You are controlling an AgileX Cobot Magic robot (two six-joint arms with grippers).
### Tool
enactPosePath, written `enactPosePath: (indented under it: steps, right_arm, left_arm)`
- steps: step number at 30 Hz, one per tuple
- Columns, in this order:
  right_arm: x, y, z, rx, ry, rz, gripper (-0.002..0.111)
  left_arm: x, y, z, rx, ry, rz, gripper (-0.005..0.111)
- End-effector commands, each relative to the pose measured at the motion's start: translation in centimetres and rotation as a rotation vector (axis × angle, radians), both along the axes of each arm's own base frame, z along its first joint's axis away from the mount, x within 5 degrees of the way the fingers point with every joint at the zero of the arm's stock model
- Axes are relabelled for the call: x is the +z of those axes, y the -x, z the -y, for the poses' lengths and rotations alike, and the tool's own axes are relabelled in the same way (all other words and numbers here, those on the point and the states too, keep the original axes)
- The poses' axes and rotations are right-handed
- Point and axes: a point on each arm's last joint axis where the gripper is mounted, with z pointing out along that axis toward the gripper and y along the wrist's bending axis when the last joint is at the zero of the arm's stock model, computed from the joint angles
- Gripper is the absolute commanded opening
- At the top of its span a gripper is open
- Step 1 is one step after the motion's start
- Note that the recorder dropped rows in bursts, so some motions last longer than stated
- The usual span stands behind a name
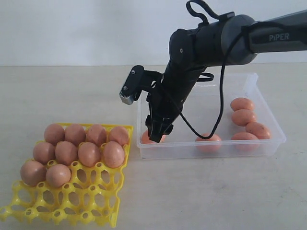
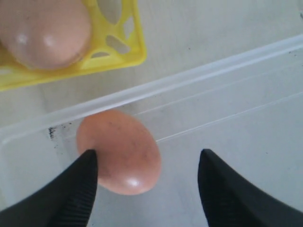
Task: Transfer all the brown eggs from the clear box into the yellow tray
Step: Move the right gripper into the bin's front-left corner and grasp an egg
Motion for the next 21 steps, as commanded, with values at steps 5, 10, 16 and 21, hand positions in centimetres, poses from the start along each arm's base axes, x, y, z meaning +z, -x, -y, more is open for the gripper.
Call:
enactPosePath:
  steps: [5, 10, 16, 21]
  right_arm:
    - [-2.3, -0.2, -0.2, 0.017, 0.024, -0.04, 0.054]
    - [-2.2, -0.4, -0.2, 0.106, 0.044, 0.007, 0.054]
    - [-2.3, -0.7, -0.3, 0.193, 0.059, 0.053, 0.054]
    - [-3.3, -0.7, -0.4, 0.251, 0.069, 0.042, 0.054]
  left_arm:
    - [-0.1, 0.0, 0.0, -0.005, -0.005, 0.006, 0.004]
    - [-0.1, 0.0, 0.0, -0.005, -0.005, 0.006, 0.004]
    - [-0.1, 0.0, 0.0, -0.005, -0.005, 0.006, 0.004]
    - [-0.1, 0.0, 0.0, -0.005, -0.005, 0.006, 0.004]
